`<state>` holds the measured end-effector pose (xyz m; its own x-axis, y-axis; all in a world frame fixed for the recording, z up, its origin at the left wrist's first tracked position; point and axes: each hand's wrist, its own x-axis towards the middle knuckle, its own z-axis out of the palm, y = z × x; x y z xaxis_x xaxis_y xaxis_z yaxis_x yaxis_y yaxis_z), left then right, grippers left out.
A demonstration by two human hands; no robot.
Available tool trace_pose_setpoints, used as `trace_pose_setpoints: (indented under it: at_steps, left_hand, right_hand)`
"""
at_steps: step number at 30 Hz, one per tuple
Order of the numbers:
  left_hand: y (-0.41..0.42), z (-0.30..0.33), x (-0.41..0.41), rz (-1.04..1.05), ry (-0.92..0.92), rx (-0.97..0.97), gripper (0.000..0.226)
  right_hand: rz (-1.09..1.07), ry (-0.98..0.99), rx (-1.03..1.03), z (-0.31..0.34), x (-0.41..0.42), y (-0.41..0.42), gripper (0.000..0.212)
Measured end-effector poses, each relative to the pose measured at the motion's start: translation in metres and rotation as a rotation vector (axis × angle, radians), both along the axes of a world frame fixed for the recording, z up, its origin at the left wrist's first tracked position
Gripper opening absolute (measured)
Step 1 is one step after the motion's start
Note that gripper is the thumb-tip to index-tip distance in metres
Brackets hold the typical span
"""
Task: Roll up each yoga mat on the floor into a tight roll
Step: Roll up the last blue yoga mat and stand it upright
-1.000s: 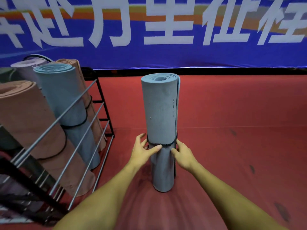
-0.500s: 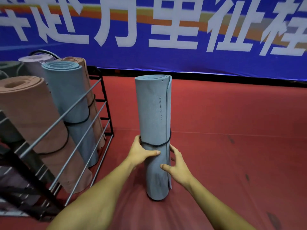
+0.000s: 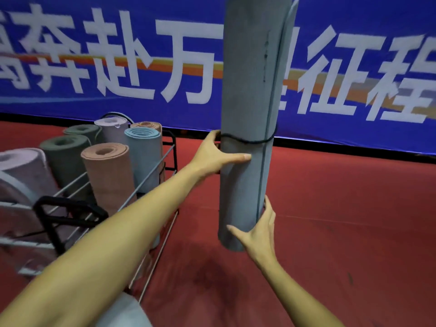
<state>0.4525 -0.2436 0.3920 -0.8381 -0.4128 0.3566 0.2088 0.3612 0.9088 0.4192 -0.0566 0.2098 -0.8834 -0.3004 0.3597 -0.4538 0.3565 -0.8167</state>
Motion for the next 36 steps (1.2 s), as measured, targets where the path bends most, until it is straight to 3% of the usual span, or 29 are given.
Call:
trace_pose_setpoints:
  at_steps: [4, 9, 19, 25, 36]
  left_hand:
    - [-0.019, 0.049, 0.047, 0.041, 0.09, -0.034, 0.105]
    - [-0.057, 0.043, 0.1, -0.062, -0.059, -0.228, 0.118]
    - [-0.131, 0.081, 0.183, 0.2, 0.164, -0.208, 0.091]
    - [-0.183, 0.071, 0.215, 0.309, 0.157, -0.233, 0.097]
    - [-0.237, 0.032, 0.229, 0.435, 0.195, -0.229, 0.1]
  right_hand:
    - [0.037, 0.1, -0.154, 0.05, 0.024, -0.032, 0.13]
    - [0.184, 0.152, -0.279, 0.103, 0.045, -0.07, 0.127]
    - [0.508, 0.149, -0.37, 0.174, 0.099, -0.197, 0.141]
    - [0.578, 0.094, -0.399, 0.17, 0.127, -0.261, 0.14]
    - [0.701, 0.072, -0.27, 0.145, 0.122, -0.318, 0.137]
